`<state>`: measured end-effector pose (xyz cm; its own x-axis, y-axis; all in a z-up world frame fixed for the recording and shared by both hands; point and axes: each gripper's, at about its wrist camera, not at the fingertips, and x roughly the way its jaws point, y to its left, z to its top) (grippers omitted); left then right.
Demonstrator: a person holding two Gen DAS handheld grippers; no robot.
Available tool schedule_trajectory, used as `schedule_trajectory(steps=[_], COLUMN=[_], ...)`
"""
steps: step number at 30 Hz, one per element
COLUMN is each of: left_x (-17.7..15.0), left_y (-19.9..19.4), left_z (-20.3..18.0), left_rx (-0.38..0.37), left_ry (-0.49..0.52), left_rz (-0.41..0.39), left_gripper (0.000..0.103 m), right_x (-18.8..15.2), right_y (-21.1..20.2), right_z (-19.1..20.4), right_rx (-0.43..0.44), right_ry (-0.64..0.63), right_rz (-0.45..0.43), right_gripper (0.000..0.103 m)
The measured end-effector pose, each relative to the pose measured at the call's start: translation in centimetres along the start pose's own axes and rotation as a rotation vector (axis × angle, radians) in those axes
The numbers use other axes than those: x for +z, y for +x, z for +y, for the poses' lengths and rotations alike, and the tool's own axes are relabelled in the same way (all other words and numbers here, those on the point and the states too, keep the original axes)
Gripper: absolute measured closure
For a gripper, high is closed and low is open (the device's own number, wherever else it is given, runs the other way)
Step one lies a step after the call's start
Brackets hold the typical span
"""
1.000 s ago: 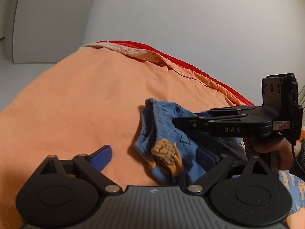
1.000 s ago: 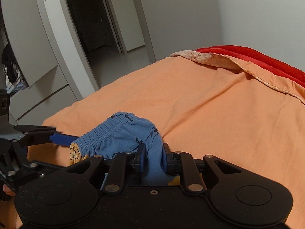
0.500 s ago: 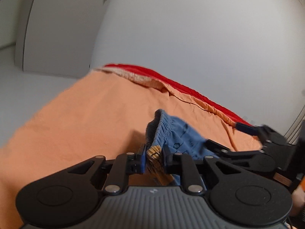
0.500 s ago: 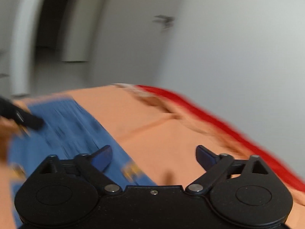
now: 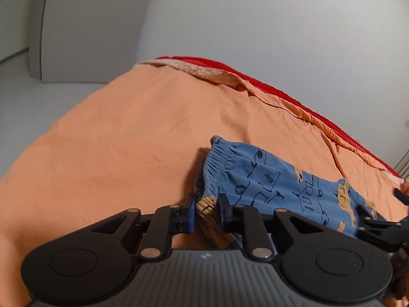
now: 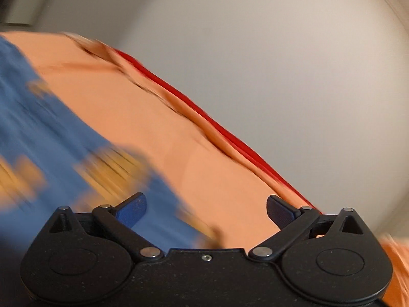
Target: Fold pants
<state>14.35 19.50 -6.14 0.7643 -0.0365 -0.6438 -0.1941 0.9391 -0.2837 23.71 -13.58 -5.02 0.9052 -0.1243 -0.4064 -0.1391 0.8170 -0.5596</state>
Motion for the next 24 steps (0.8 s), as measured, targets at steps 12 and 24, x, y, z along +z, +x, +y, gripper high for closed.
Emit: schedule_trajectory(steps=[12,24], left_x=[-4.2,-5.7], left_y=[-0.1,1.7], left_z=[-15.5,-15.4], left_rx=[0.083,0.310], left_ry=[0.503,0.557], left_rz=[-0.208,-0.073], left_gripper=[0.017,0.006], right_x=[-2.2,-15.9], right_y=[-8.5,-8.9], right_z=[0.6,-15.6], right_rx=[0.129,-0.146], right_ry=[-0.004,0.213], right_rz=[-0.083,0.202], right_gripper=[0.002,0.001])
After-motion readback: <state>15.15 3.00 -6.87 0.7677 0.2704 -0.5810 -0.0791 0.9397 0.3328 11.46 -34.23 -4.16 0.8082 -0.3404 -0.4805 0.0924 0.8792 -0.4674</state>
